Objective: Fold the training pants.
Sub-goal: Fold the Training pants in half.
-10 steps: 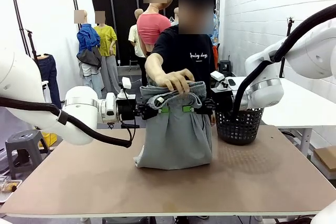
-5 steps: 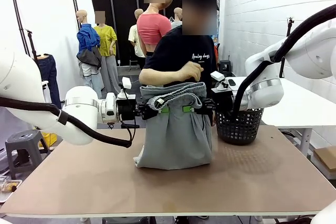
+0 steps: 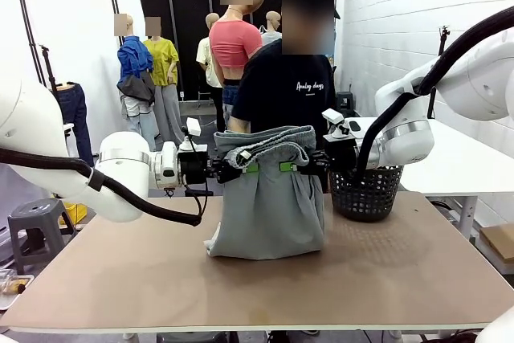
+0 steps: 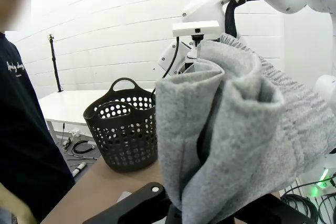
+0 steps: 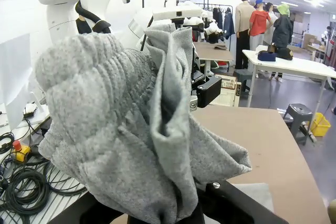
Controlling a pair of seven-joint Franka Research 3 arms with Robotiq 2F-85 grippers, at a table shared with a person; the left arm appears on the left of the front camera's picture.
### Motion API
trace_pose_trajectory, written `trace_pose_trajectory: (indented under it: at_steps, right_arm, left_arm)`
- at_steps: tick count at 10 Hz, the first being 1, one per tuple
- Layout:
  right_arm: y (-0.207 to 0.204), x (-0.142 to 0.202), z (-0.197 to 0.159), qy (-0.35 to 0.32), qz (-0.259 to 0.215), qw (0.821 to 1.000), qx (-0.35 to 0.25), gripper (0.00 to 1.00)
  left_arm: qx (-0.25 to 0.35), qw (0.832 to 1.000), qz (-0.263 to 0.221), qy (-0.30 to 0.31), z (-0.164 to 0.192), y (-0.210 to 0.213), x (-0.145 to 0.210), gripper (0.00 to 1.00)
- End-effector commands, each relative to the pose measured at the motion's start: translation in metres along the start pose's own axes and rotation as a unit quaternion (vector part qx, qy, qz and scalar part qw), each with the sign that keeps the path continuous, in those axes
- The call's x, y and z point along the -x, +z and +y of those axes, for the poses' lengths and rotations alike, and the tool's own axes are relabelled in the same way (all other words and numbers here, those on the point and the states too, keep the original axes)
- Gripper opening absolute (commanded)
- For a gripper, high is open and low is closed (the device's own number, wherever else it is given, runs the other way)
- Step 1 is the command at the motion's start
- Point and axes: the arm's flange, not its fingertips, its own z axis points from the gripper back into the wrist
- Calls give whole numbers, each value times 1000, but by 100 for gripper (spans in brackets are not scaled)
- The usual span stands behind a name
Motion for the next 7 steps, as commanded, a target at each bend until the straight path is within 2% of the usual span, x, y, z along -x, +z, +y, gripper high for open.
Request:
trace_pose_trajectory:
  at_steps: [1, 7]
  right_arm:
    - [0, -1, 3, 1, -11, 1000, 0, 0]
    - [0, -1, 3, 1, -11, 1000, 0, 0]
  left_arm:
    - [-2, 1000, 2, -7, -2, -1, -5, 0]
    - [-2, 1000, 2, -7, -2, -1, -5, 0]
